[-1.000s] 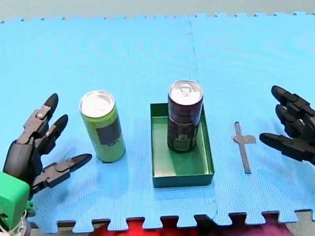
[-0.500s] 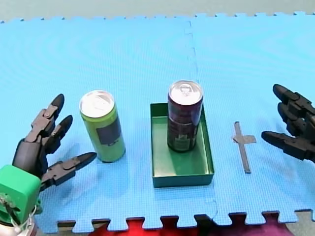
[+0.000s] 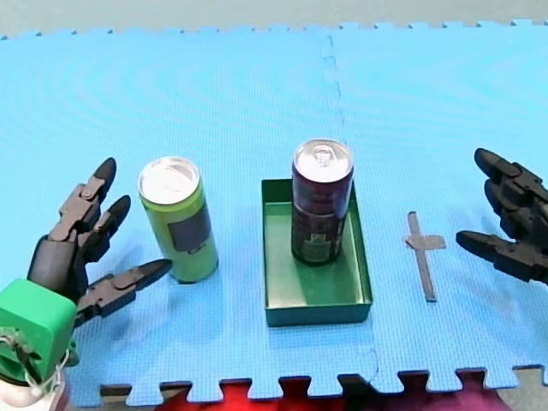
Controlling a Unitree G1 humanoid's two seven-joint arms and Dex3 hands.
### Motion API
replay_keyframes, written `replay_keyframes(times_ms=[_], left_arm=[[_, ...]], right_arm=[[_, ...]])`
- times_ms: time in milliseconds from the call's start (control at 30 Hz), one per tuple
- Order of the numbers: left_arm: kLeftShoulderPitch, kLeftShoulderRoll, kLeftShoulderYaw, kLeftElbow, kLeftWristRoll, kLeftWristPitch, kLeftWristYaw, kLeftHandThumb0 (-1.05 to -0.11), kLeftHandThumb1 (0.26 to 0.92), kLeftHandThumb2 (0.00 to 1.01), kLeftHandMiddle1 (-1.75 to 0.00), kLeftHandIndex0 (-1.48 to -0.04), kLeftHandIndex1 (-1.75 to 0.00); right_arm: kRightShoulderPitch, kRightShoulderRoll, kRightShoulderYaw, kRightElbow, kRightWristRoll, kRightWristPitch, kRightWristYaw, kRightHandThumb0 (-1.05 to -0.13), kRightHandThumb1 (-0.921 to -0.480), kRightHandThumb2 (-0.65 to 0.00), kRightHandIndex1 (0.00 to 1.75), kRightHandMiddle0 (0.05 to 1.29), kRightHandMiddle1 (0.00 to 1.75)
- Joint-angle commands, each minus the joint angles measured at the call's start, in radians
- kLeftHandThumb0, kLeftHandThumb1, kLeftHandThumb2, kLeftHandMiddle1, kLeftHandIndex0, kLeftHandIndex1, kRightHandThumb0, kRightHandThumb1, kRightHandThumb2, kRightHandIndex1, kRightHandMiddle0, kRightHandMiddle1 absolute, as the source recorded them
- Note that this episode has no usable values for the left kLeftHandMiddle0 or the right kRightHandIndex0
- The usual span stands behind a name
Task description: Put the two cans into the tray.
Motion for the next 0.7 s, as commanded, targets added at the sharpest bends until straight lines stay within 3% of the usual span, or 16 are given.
replay_keyframes(times_ms=[0, 667], left_arm=[[-0.008, 0.001, 0.001, 0.012, -0.007, -0.006, -0.006, -1.048, 0.681, 0.0, -0.03, -0.25, -0.01], [-0.06, -0.014, 0.005, 0.067, -0.033, 0.011, -0.053, -1.048, 0.685, 0.0, -0.02, -0.27, -0.01]], right_arm=[[0.004, -0.006, 0.001, -0.007, 0.0, -0.002, -0.003, -1.048, -0.921, -0.03, 0.01, 0.23, 0.0], [0.012, -0.008, 0.005, -0.017, -0.001, -0.003, -0.011, -1.048, -0.921, -0.056, 0.01, 0.23, 0.0]])
